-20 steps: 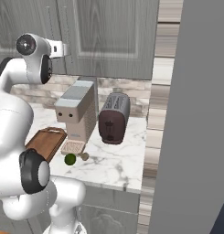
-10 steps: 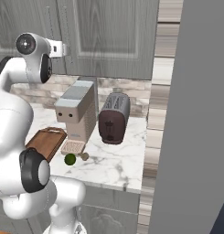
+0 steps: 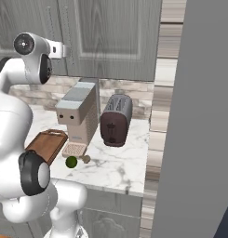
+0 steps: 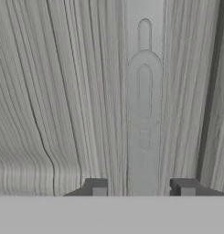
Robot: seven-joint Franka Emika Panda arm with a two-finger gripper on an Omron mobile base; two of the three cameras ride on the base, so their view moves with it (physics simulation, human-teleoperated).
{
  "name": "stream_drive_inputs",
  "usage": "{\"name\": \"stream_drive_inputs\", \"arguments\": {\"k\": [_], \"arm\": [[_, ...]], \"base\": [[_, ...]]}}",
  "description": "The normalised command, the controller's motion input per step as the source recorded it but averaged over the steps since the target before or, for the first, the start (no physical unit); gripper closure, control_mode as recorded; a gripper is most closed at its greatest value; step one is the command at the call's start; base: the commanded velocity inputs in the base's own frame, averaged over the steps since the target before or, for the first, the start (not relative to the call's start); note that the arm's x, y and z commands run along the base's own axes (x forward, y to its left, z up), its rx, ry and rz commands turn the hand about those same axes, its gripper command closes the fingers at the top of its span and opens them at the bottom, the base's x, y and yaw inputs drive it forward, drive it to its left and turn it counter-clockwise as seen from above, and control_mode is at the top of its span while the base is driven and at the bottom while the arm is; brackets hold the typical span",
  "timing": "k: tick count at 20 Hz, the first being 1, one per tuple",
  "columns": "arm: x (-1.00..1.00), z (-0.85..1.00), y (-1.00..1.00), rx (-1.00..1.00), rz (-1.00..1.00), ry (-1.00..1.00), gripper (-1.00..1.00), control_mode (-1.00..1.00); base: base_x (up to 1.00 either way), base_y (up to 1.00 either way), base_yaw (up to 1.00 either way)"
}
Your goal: Open the cabinet. Place the bowl and condiment on the counter. Then place the lime and garlic on the cutting board.
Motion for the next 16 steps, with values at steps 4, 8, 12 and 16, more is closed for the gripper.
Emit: {"name": "stream_drive_inputs", "arguments": {"k": [4, 8, 12, 16], "arm": [[0.02, -0.06, 0.61, 0.00, 0.05, 0.00, 1.00, -1.00], [0.00, -0.04, 0.73, 0.00, 0.08, 0.00, 1.00, -1.00], [0.00, -0.05, 0.77, 0.00, 0.09, 0.00, 1.00, -1.00], [-0.01, -0.02, 0.84, 0.00, 0.07, 0.00, 1.00, -1.00]], "base": [[0.00, 0.00, 0.00], [0.00, 0.00, 0.00], [0.00, 0.00, 0.00], [0.00, 0.00, 0.00]]}}
